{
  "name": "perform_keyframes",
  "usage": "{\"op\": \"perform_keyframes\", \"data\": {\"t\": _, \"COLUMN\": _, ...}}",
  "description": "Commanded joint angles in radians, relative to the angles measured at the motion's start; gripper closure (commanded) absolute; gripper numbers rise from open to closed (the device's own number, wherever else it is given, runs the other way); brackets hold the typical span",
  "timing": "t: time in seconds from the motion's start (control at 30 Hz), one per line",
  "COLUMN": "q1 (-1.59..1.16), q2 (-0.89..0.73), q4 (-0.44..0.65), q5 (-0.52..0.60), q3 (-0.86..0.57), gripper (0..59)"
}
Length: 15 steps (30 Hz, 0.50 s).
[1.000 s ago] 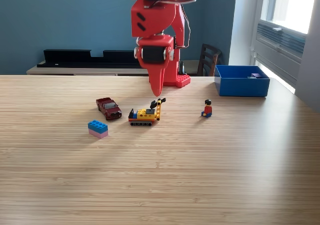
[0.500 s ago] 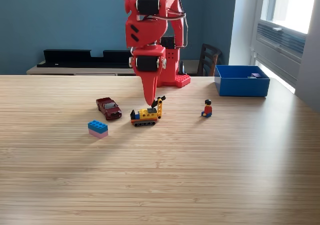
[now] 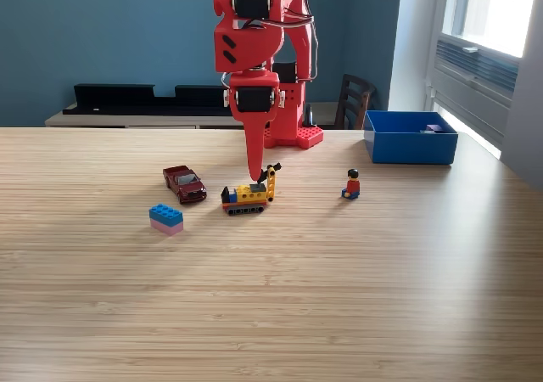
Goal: Grasp a lego block and put it in the bin.
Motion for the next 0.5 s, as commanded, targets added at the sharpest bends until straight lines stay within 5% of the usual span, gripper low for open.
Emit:
{"op": "perform_keyframes", "data": {"t": 0.03, "q1": 0.015, "q2": 0.077, "q4": -0.011, "q5": -0.094, "q3": 0.008, "gripper": 30.7}}
{"op": "perform_keyframes", "data": {"t": 0.5, "q1": 0.055, "q2": 0.054, "q4": -0.055, "q5": -0.311, "q3": 0.12, "gripper": 30.7}}
